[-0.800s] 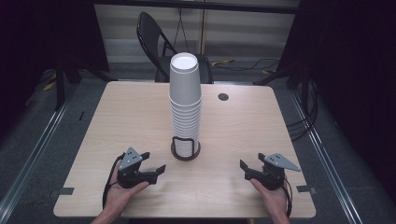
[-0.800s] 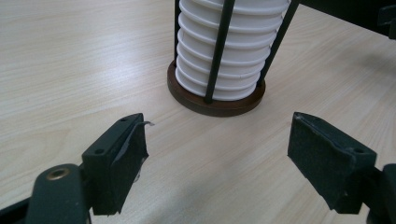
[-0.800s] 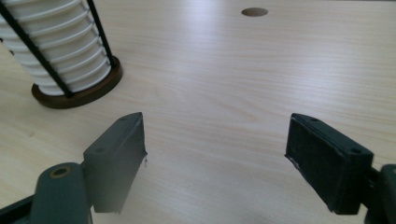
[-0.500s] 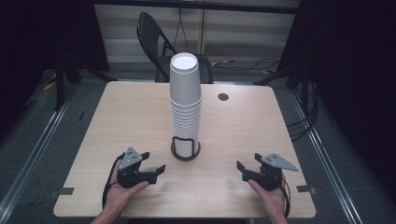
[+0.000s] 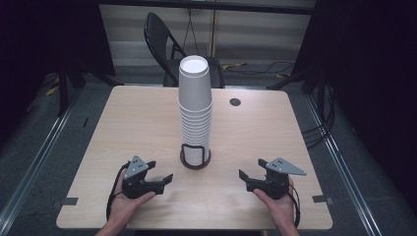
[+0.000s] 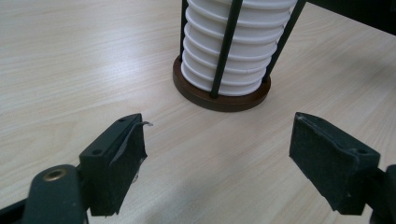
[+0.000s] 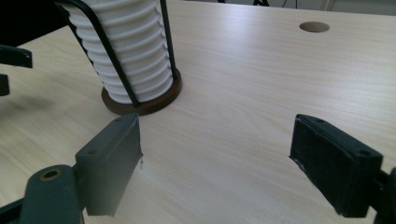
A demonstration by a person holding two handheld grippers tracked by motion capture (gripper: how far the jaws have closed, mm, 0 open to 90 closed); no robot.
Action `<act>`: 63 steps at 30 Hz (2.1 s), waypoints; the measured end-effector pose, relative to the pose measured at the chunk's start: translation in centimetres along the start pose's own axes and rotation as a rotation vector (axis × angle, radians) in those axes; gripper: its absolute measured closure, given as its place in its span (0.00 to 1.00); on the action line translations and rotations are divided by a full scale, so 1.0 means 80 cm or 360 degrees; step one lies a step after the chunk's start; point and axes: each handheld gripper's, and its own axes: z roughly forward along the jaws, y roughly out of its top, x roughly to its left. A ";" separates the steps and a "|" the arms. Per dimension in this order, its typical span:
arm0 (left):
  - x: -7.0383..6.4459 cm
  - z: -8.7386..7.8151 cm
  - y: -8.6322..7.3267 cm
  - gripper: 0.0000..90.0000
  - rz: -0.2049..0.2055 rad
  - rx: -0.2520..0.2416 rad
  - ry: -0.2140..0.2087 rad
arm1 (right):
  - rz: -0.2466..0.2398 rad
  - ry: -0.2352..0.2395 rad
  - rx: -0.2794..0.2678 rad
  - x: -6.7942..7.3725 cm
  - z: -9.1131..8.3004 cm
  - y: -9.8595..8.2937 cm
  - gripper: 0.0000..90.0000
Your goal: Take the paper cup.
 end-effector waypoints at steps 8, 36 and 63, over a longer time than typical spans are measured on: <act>-0.006 -0.001 0.000 0.19 0.0052 -0.0001 -0.0026 | -0.0021 0.0082 -0.0020 0.016 0.004 0.015 0.16; -0.007 0.002 0.001 0.18 0.0058 0.0002 -0.0043 | -0.0078 0.0281 -0.0244 0.042 0.012 0.124 0.16; -0.007 0.003 0.001 0.18 0.0073 0.0014 -0.0051 | -0.0210 0.0377 -0.0418 0.081 0.017 0.233 0.15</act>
